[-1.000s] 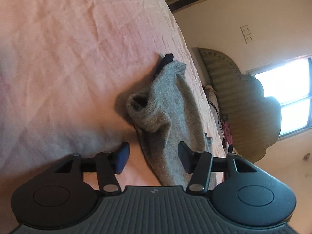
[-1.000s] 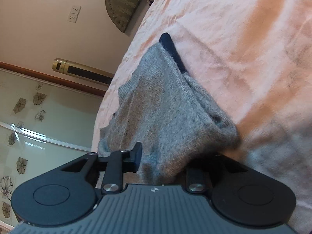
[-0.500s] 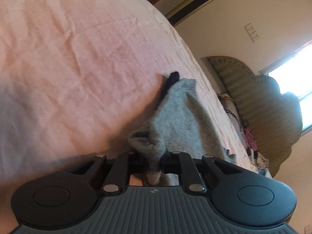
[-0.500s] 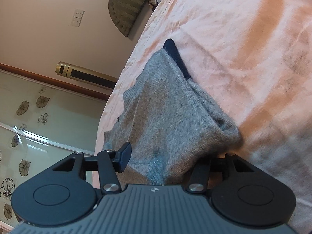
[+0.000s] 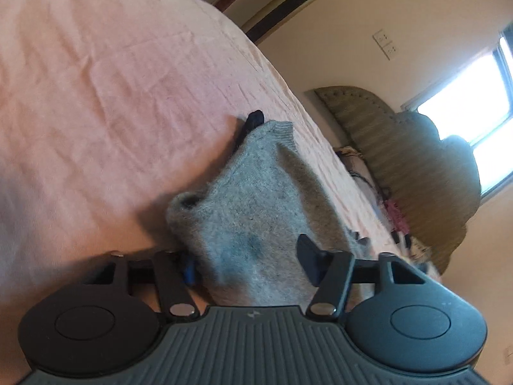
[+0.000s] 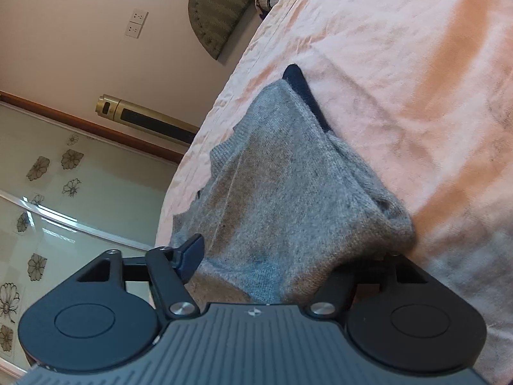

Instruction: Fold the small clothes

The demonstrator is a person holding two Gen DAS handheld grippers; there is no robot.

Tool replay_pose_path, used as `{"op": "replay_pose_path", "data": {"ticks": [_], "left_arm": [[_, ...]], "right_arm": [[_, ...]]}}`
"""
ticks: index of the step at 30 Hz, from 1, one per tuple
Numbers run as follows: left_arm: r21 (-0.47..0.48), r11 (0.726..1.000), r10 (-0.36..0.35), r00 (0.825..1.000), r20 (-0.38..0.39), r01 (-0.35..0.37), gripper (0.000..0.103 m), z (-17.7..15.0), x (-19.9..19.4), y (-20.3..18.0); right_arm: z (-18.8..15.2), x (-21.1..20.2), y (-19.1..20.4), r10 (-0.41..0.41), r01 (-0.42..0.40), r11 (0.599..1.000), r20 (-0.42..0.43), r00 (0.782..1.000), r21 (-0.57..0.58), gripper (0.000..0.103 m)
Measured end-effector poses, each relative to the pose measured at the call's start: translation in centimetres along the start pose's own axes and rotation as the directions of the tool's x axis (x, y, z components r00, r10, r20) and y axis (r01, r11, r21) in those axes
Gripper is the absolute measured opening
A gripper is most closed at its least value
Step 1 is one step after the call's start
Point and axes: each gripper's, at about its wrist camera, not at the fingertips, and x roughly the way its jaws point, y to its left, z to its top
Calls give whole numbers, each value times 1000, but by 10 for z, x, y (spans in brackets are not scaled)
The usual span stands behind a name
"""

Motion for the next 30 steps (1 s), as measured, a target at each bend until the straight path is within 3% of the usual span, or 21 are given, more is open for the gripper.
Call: {"op": "replay_pose_path", "data": {"ticks": [1,2,7,11,13,16,18,20,21,22,23,24,26,28,30], "left_arm": [[13,999,42,999,-26,-42,5,1,7,0],[-12,999,35,999,-37,-36,5,4,9,5],[56,995,-80,997,11,80,4,12,-39,0],[75,986,-144,989,-27,146,4,4,-91,10],[66,989,-130,990,-62,134,4,-8,-110,28],[92,993,-53,984,-172,69,5,-30,-119,61],[112,993,-22,987,-156,40,6,-29,-132,74],[124,992,-25,994,-106,38,21,-11,-146,77],[146,989,-17,998,-60,26,28,2,-152,72],[175,985,-2,1000,11,0,50,14,-157,63],[218,976,1,996,86,-20,78,24,-159,52],[277,960,-1,988,156,-43,87,34,-156,38],[408,911,-25,975,222,-69,89,48,-137,4],[512,857,-42,982,182,-59,89,58,-101,-25],[549,835,-34,997,74,-13,89,69,-52,-42]], "right_arm": [[0,7,-1,-25,25,1000,-33,999,1,26],[0,13,-4,-41,42,999,-59,997,10,12],[-5,3,-2,-33,32,999,-13,999,-35,12],[-11,-26,2,2,-6,995,-41,999,-99,11],[-17,-44,-8,6,-14,995,-73,997,-102,11],[-39,-65,-32,-10,0,997,-142,990,-73,12],[-53,-78,-39,-28,15,997,-168,985,-80,15],[-49,-94,-39,-20,7,997,-157,987,-82,31],[-40,-104,-34,-34,22,994,-119,992,-103,48],[-29,-112,-25,-54,44,988,-66,996,-148,65],[-17,-118,-12,-77,75,975,-1,997,-211,69],[-3,-120,0,-91,100,958,46,995,-268,69],[24,-105,27,-95,115,927,73,993,-358,69],[47,-76,45,-73,82,907,37,997,-413,69],[70,-36,58,-85,70,892,-14,996,-447,64]]}}
